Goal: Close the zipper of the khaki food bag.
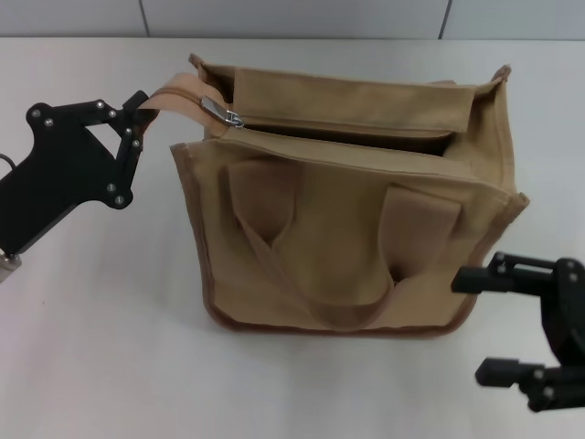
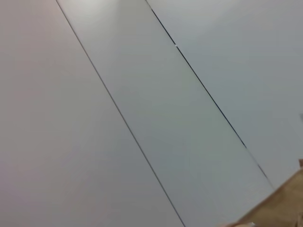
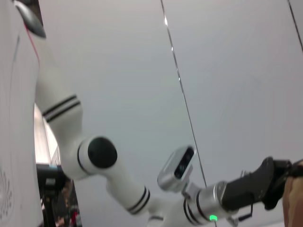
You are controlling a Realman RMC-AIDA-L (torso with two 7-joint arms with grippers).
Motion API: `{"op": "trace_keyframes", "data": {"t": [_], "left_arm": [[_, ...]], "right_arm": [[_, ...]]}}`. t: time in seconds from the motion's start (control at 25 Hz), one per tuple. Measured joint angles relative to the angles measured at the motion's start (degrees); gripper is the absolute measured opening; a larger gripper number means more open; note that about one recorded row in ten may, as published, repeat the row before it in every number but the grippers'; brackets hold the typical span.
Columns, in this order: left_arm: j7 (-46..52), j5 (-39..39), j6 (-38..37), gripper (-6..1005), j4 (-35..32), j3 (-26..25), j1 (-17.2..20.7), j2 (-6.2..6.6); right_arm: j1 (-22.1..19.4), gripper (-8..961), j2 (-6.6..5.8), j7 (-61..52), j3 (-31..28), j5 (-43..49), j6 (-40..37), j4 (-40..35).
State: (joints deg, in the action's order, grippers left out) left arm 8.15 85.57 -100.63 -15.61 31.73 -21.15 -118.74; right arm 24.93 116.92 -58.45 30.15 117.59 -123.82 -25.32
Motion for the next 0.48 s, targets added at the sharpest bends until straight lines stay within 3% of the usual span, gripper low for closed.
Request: {"op": "trace_keyframes", "data": {"t": [0.48], "left_arm": [[0.1,-1.5,-4.7,3,0.0,-0.1,-1.3,0.05]], "right_arm": [[3.6,767,-1.89,-10.8,-2.4,-8.0,-1.1,-0.5]]}}
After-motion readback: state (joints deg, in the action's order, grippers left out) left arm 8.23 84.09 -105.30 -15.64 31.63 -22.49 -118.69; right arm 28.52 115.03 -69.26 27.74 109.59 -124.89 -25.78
